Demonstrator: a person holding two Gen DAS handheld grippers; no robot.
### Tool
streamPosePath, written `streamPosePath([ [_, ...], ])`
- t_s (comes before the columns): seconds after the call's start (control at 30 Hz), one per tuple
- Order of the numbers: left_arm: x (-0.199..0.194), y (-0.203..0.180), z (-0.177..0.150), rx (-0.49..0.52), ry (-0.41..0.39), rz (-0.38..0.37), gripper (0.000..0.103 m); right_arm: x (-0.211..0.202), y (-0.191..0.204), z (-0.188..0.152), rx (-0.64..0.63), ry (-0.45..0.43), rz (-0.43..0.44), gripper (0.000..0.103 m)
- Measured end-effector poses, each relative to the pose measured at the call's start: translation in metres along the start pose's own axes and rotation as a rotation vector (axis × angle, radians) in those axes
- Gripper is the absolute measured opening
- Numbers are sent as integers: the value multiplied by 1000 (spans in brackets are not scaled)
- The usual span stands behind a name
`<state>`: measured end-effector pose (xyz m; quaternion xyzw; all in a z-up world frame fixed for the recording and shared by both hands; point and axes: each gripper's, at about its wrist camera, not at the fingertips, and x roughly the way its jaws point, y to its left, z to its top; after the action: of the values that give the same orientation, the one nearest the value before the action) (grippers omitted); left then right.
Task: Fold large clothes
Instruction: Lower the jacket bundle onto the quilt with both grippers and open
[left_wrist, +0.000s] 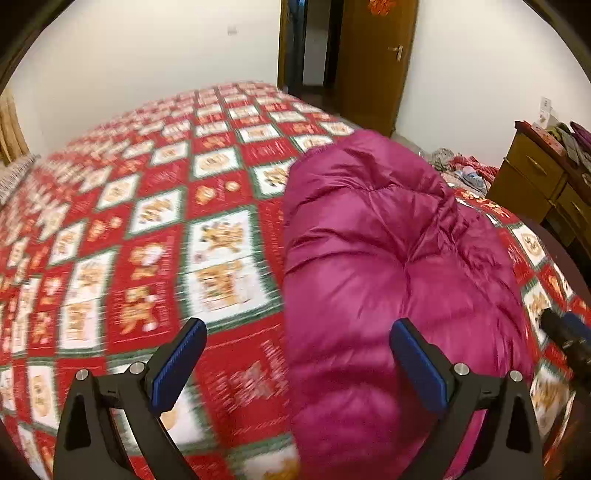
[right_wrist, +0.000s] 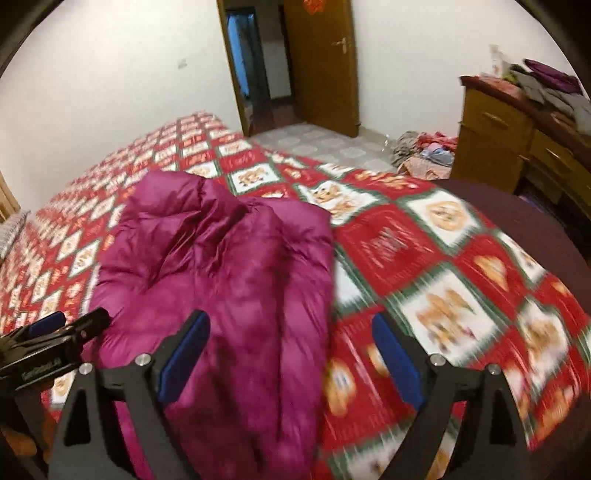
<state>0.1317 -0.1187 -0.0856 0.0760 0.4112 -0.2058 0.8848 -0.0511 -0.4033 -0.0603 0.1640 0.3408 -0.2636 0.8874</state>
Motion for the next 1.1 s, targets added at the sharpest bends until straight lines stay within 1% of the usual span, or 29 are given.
streamPosePath([
  [0.1,-24,14,-18,9,-34,16,100,-31,-3,-14,33,-59,-20,92],
  [0.23,-50,28,-36,7,-67,34,100,-71,1,-37,39,-137,-46,93],
  [0.37,-77,42,-50,-9,-123,53,100,-95,11,-54,14,-179,-71,96],
  [0.43,-89,43,-55,4,-146,56,100,-107,16,-62,1,-195,-83,99],
  [0.53,-108,40,-63,48,-197,79,100,-123,21,-72,-1,-222,-95,101],
  [0.67,-134,34,-72,105,-266,107,100,-147,26,-81,-3,-264,-93,103],
  [0.83,-168,30,-81,138,-346,100,100,-174,32,-84,-8,-330,-100,103],
  [0.9,-181,27,-82,150,-388,110,100,-184,35,-85,-12,-353,-98,103],
  [1.1,-204,24,-84,150,-447,111,100,-205,43,-82,-27,-405,-88,103],
])
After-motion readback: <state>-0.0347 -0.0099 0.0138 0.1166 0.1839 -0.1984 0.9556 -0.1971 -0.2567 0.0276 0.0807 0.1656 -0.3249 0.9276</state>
